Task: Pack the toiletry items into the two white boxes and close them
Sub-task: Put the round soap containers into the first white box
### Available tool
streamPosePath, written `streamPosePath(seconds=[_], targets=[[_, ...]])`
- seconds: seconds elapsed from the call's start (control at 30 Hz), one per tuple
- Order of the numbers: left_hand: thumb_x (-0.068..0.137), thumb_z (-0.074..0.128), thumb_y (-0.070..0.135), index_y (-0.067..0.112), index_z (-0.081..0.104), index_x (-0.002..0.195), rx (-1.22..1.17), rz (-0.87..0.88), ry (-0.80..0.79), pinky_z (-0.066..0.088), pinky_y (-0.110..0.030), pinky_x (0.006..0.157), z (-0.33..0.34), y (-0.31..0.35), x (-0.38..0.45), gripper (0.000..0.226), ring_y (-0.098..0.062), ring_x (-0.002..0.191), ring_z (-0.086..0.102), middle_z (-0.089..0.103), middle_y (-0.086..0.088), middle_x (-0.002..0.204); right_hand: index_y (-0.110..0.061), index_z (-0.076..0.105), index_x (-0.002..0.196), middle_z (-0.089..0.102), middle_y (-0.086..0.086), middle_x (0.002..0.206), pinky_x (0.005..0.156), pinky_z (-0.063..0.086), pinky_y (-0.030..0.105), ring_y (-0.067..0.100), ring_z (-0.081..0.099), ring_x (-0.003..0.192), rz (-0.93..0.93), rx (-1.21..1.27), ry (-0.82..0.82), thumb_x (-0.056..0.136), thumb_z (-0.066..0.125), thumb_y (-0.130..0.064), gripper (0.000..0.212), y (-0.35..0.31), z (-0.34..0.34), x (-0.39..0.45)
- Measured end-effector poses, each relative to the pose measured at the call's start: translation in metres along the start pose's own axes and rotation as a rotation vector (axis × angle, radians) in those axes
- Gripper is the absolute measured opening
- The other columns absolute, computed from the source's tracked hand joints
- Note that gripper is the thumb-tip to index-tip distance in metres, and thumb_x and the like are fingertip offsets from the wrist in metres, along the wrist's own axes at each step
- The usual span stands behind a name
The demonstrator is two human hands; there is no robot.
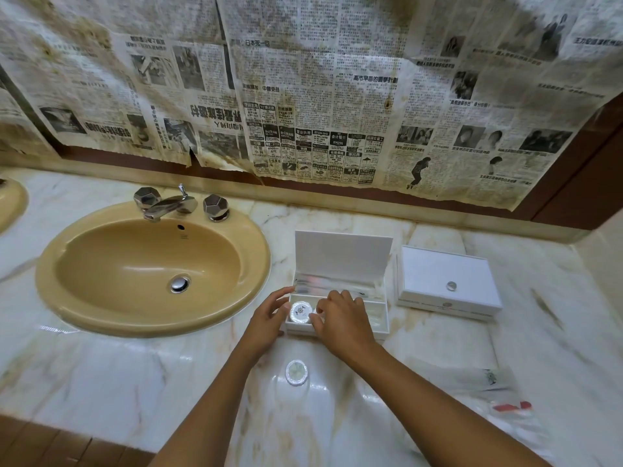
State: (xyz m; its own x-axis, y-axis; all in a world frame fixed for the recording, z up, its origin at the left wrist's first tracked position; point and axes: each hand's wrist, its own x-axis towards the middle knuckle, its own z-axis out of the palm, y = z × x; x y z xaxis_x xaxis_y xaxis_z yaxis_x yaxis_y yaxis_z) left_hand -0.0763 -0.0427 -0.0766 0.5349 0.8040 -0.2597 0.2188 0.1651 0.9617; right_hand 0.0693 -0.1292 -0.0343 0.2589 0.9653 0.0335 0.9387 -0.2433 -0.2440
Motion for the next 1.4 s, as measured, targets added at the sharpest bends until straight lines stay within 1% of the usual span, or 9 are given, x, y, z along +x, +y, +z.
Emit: streamPosePath(seconds=[0.13,0.2,0.37,0.53,0.7,0.83,1.07,1.23,1.4], targets=[[0.1,0.05,0.024,0.041,0.058,0.123,-0.011,0.006,-0.013,0.055,-0.028,0.073,-0.001,-0.003,0.002,0.03,-0.009,0.11,0.062,0.065,0.005,0.123,-0.018,0.064,0.071,0.059,-0.001,0.07,0.058,0.048,0.032,0.024,0.059,0.068,-0.141,0.13,0.107,0.075,0.063,-0.025,0.008,-0.013,0.007,-0.01],[0.1,0.049,0.023,0.041,0.058,0.123,-0.007,0.008,-0.009,0.054,-0.027,0.072,-0.002,-0.003,0.002,0.03,-0.01,0.11,0.062,0.065,0.005,0.123,-0.015,0.062,0.068,0.057,0.003,0.067,0.051,0.049,0.032,0.025,0.057,0.062,-0.213,0.169,0.074,0.075,0.06,-0.021,0.01,-0.018,0.015,-0.017],[0.1,0.05,0.025,0.043,0.058,0.122,-0.013,0.003,-0.006,0.056,-0.03,0.074,-0.002,-0.005,0.004,0.03,-0.013,0.114,0.062,0.065,0.006,0.124,-0.013,0.063,0.103,0.06,0.008,0.107,0.077,0.045,0.038,0.03,0.057,0.098,-0.196,0.14,-0.226,0.09,0.048,-0.028,0.025,-0.023,0.025,-0.03],[0.1,0.049,0.023,0.039,0.057,0.124,-0.013,0.0,-0.003,0.053,-0.02,0.068,-0.001,-0.004,0.003,0.03,-0.01,0.112,0.062,0.064,0.005,0.125,-0.017,0.059,0.118,0.055,0.011,0.114,0.081,0.043,0.036,0.032,0.054,0.105,-0.212,0.121,-0.339,0.089,0.051,-0.032,0.034,-0.024,0.032,-0.035],[0.1,0.049,0.025,0.043,0.057,0.123,0.002,0.001,-0.005,0.053,-0.023,0.072,-0.001,-0.006,0.005,0.03,-0.012,0.117,0.059,0.063,0.006,0.127,-0.018,0.054,0.123,0.052,0.011,0.118,0.085,0.043,0.037,0.031,0.052,0.109,-0.244,0.079,-0.416,0.085,0.06,-0.039,0.044,-0.023,0.032,-0.035],[0.1,0.05,0.026,0.041,0.056,0.125,-0.004,-0.004,-0.003,0.053,-0.022,0.071,-0.002,-0.006,0.005,0.03,-0.012,0.116,0.06,0.063,0.005,0.127,-0.015,0.053,0.124,0.051,0.012,0.117,0.085,0.043,0.038,0.032,0.051,0.109,-0.265,0.051,-0.429,0.083,0.064,-0.034,0.046,-0.025,0.029,-0.035],[0.1,0.049,0.025,0.041,0.056,0.125,0.002,-0.004,-0.003,0.053,-0.023,0.071,-0.001,-0.005,0.005,0.03,-0.011,0.115,0.06,0.063,0.005,0.127,-0.008,0.054,0.117,0.052,0.015,0.112,0.078,0.041,0.039,0.036,0.05,0.104,-0.279,0.028,-0.407,0.085,0.059,-0.021,0.034,-0.025,0.029,-0.036],[0.1,0.049,0.024,0.039,0.056,0.126,-0.011,-0.002,-0.002,0.054,-0.023,0.071,-0.001,-0.005,0.005,0.03,-0.012,0.114,0.061,0.064,0.004,0.126,-0.009,0.056,0.113,0.053,0.014,0.109,0.073,0.04,0.037,0.036,0.053,0.099,-0.267,0.037,-0.381,0.083,0.059,-0.023,0.034,-0.024,0.029,-0.035],[0.1,0.05,0.023,0.039,0.057,0.125,-0.028,-0.005,-0.004,0.055,-0.027,0.073,-0.001,-0.004,0.004,0.031,-0.013,0.112,0.062,0.065,0.004,0.125,-0.012,0.059,0.108,0.056,0.009,0.108,0.071,0.042,0.036,0.032,0.056,0.096,-0.272,0.088,-0.27,0.082,0.058,-0.03,0.031,-0.024,0.024,-0.028]])
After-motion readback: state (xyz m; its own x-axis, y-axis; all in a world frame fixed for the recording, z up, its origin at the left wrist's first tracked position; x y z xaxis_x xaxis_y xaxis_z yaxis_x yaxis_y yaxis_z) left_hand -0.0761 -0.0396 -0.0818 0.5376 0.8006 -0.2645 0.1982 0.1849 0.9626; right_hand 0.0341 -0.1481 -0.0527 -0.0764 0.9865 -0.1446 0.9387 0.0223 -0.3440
